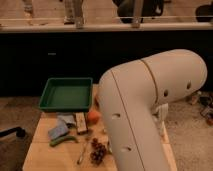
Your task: Place brush in purple bowl
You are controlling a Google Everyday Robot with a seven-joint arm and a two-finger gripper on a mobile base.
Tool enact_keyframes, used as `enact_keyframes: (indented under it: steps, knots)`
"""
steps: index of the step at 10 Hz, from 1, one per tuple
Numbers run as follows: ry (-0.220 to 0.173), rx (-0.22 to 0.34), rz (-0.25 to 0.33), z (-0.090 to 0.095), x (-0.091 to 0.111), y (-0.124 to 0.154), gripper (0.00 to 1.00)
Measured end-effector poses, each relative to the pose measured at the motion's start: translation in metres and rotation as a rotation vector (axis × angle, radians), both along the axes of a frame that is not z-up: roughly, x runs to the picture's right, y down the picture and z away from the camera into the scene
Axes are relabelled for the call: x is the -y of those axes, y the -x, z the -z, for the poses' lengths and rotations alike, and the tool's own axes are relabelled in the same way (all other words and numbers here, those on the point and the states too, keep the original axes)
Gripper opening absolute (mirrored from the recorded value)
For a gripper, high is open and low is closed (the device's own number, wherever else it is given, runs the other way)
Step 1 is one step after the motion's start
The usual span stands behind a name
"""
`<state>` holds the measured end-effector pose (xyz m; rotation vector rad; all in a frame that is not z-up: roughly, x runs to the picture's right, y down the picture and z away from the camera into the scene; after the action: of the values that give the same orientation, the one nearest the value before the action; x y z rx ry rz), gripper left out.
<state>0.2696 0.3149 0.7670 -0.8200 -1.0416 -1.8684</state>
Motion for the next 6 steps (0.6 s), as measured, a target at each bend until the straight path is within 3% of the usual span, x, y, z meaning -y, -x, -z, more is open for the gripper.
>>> enact_keyframes:
  steps: [3, 6]
  knots:
    - [-0.011, 0.015, -0.042, -0.0042, 0.0005, -0.0028, 0.80]
    - [-0.048, 0.021, -0.052, -0.0075, 0.0004, 0.0014, 0.80]
